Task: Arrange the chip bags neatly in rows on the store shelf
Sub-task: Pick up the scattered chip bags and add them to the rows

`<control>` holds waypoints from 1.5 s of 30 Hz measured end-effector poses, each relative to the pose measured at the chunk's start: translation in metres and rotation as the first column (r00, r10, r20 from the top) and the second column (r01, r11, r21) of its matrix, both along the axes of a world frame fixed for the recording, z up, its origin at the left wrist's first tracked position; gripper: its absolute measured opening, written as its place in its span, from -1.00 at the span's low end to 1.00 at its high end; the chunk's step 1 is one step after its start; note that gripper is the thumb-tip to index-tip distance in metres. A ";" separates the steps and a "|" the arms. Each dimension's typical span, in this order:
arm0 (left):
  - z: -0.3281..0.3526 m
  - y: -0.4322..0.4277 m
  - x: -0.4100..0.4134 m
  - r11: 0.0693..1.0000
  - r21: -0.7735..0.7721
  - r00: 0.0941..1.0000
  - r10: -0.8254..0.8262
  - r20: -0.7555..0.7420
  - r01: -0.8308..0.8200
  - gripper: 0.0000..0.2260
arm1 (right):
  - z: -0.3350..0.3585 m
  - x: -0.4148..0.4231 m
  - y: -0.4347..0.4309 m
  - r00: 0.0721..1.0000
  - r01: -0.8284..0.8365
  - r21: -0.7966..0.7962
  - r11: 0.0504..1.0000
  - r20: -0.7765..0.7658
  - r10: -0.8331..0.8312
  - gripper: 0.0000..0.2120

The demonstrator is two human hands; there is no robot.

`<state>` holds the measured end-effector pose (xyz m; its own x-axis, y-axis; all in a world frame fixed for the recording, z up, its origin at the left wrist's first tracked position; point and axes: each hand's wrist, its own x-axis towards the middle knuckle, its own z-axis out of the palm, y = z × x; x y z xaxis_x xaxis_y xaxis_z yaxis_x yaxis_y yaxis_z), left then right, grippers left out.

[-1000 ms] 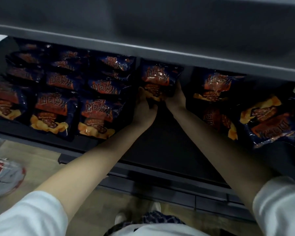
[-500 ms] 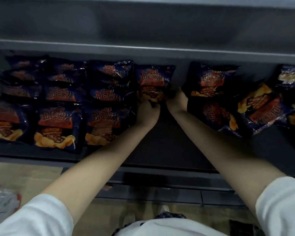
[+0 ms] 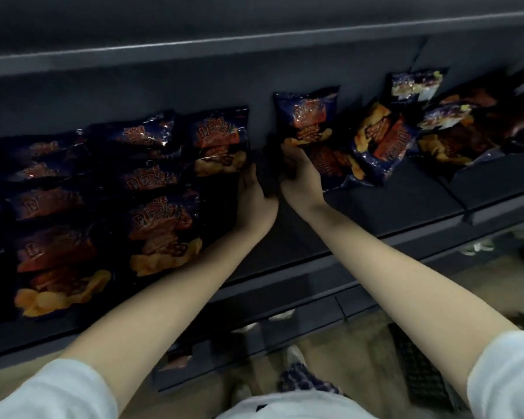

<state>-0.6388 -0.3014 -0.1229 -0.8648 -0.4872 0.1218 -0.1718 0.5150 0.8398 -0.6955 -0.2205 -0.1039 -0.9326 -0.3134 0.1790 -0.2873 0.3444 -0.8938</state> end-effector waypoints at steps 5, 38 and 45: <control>0.001 0.044 0.003 0.991 0.044 0.987 -0.126 -0.098 0.130 -0.44 | 0.001 0.022 0.058 0.974 0.202 -0.029 0.979 -0.097 -0.204 -0.55; 0.057 0.151 -0.162 0.996 0.089 0.994 -0.020 -0.103 0.029 -0.37 | -0.005 -0.123 0.213 0.971 0.140 -0.304 0.942 0.227 -0.071 -0.36; 0.066 0.125 -0.141 0.762 0.641 0.983 0.175 -0.063 -0.094 -0.42 | 0.024 -0.140 0.205 0.957 -0.228 -0.327 0.917 0.098 0.273 -0.31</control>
